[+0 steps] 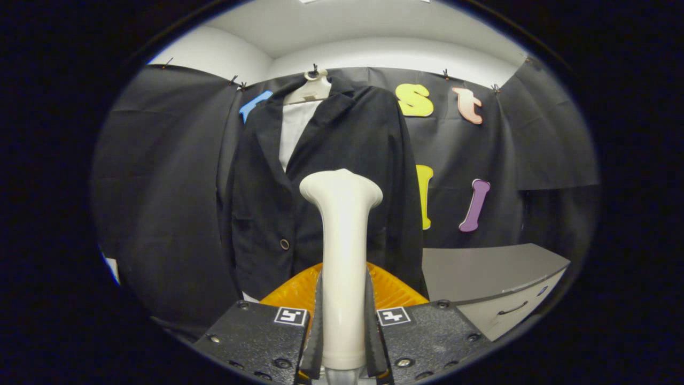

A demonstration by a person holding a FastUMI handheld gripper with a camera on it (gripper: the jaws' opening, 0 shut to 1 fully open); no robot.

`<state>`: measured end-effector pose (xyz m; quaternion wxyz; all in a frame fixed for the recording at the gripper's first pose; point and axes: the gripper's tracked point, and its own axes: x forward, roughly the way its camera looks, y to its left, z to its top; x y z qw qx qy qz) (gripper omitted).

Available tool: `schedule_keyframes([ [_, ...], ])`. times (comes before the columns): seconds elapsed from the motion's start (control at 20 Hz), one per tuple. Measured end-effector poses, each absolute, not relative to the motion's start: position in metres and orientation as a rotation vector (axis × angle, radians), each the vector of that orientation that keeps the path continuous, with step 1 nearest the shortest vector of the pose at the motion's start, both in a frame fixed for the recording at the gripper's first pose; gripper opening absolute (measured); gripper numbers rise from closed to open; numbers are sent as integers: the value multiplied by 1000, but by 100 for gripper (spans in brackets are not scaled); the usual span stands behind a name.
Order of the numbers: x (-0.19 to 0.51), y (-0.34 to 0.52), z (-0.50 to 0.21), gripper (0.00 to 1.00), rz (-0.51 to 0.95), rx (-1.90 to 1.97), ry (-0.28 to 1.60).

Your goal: Iron the clothes twice with a garment steamer, once on the left side and once on the right side.

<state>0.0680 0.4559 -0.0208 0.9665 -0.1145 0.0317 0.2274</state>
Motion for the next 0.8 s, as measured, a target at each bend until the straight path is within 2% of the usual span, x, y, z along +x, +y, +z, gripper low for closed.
schedule_keyframes([
  [0.8, 55, 438, -134, 34, 441, -316, 303],
])
